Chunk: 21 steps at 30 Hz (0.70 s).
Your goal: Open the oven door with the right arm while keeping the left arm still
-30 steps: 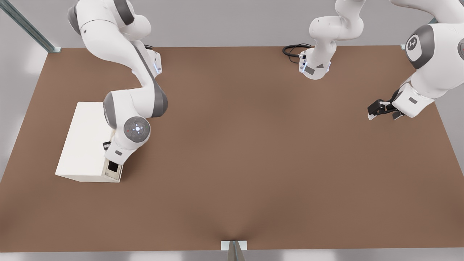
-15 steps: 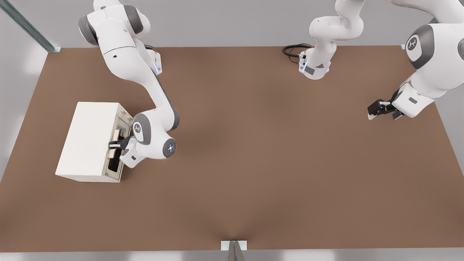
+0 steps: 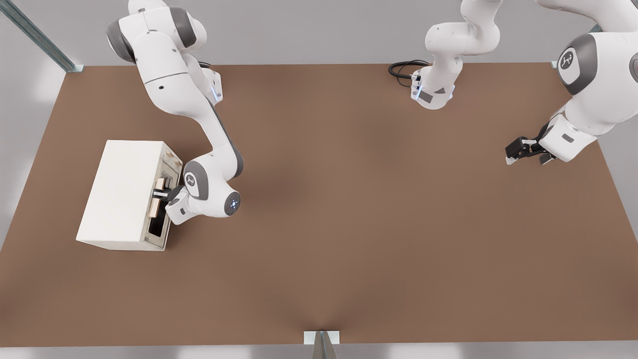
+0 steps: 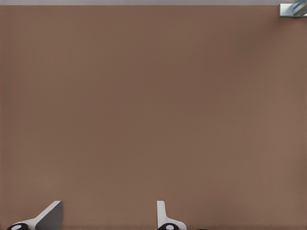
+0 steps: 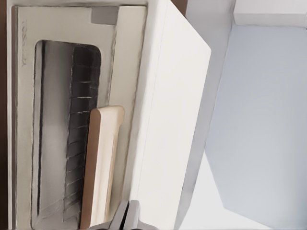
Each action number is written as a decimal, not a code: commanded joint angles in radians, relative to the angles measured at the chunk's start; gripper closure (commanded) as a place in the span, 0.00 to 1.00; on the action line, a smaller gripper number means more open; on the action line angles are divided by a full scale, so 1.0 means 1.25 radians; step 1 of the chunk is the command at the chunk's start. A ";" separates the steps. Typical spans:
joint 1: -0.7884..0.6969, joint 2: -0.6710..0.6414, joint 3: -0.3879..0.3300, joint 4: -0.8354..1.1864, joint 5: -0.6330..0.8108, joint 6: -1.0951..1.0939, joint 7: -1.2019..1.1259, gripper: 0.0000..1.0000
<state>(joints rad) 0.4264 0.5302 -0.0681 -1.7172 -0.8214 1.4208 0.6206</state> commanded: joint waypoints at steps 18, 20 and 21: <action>-0.007 0.002 -0.006 -0.042 -0.002 0.048 0.219 1.00; -0.004 0.002 -0.006 -0.042 -0.002 0.048 0.220 1.00; 0.000 0.000 -0.006 -0.041 -0.002 0.048 0.224 1.00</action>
<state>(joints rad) 0.4261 0.5324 -0.0753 -1.7699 -0.8279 1.4695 0.8098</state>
